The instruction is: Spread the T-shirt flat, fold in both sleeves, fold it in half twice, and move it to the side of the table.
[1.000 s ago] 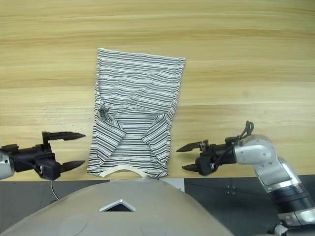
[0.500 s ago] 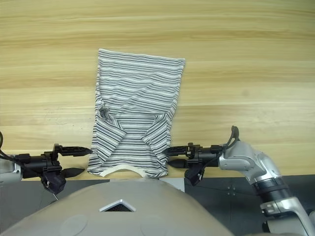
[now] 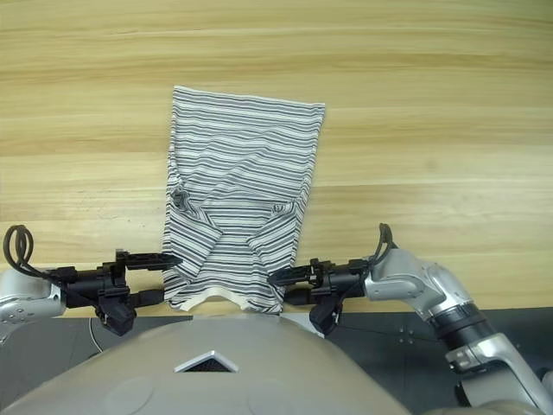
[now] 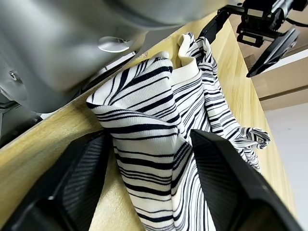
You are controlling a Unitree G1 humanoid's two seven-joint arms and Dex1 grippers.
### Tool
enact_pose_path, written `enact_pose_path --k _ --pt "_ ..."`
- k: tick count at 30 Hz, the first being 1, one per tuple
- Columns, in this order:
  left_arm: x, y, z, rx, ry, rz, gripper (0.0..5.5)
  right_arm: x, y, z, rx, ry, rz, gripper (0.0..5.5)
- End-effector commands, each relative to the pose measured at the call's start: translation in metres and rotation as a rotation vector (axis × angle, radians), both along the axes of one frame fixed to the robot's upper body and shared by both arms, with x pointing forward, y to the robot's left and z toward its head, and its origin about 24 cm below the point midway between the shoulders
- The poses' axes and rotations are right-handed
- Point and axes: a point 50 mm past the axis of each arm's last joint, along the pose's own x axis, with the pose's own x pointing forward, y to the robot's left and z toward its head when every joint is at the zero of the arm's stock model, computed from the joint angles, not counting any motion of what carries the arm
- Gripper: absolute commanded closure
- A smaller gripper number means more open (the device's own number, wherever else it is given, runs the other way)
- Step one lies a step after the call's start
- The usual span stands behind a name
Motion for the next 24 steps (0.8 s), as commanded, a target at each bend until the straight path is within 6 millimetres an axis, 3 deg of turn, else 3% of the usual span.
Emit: enact_pose_path --k 1,13,17,19,24 --pt "-0.020 0.013 -0.024 0.219 0.150 -0.059 1.49 0.004 -0.006 -0.009 -0.108 -0.001 0.006 3.45" --pt "-0.031 0.009 -0.041 0.296 0.273 -0.103 3.44 0.006 -0.004 -0.006 -0.085 0.014 0.003 5.39" --pt "-0.031 0.003 -0.040 0.273 0.324 -0.079 4.26 0.004 -0.005 -0.001 -0.083 0.067 -0.001 5.40" --pt "-0.032 -0.003 -0.037 0.233 0.357 -0.053 4.62 0.008 -0.003 0.008 -0.071 0.175 -0.056 5.40" --pt "-0.032 -0.013 -0.027 0.183 0.448 0.000 5.37 0.039 0.003 0.044 -0.051 0.431 -0.174 5.40"
